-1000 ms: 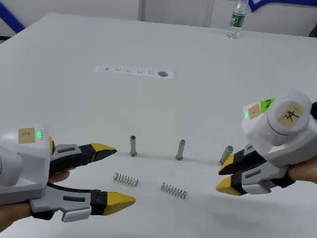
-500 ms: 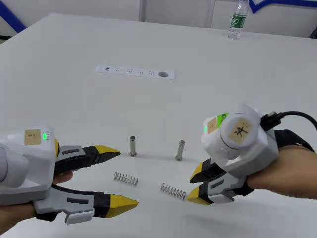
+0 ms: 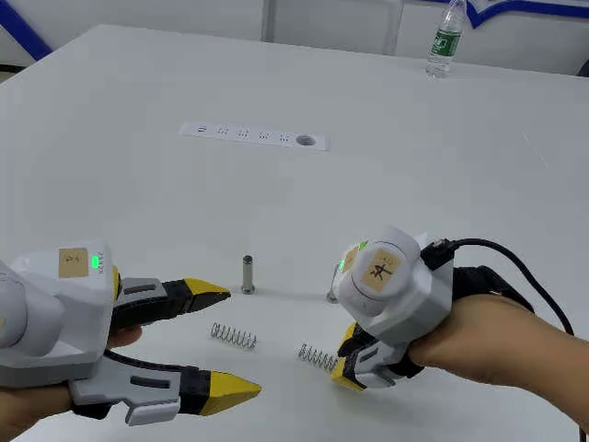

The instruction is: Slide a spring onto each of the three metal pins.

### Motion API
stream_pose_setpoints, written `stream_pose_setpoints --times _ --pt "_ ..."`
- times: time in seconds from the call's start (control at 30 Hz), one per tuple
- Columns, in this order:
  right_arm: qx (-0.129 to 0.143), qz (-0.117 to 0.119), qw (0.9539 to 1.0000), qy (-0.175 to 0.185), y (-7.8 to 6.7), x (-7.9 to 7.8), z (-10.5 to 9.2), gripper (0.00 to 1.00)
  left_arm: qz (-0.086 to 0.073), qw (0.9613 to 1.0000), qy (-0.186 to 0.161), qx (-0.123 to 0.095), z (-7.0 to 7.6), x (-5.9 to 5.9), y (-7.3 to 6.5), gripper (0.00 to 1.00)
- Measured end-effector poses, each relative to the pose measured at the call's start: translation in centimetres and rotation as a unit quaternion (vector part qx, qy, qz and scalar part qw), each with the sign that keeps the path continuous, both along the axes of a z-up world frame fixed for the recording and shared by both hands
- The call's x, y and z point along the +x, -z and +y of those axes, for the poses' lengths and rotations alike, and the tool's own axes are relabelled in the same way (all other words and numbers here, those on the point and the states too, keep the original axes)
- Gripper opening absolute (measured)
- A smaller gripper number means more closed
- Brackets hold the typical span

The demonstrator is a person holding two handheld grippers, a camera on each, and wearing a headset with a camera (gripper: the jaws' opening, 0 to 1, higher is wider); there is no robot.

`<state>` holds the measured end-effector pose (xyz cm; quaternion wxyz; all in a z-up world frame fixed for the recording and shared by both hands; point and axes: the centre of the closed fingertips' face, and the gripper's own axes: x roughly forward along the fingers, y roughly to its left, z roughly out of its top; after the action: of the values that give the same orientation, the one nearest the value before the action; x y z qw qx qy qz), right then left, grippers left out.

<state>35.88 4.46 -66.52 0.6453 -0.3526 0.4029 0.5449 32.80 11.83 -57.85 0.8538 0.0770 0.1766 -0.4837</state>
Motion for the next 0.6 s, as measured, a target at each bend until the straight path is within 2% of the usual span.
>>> stream_pose_setpoints --times 0.43,0.6 --pt "-0.01 0.009 0.9999 0.0 0.3 0.0 -0.3 0.12 0.003 1.0 0.009 0.002 -0.5 -0.1 0.3 0.62" --pt "-0.002 0.009 1.0 0.0 -0.6 -0.1 -0.4 0.11 0.003 0.9997 0.022 0.008 -1.2 0.0 0.5 0.61"
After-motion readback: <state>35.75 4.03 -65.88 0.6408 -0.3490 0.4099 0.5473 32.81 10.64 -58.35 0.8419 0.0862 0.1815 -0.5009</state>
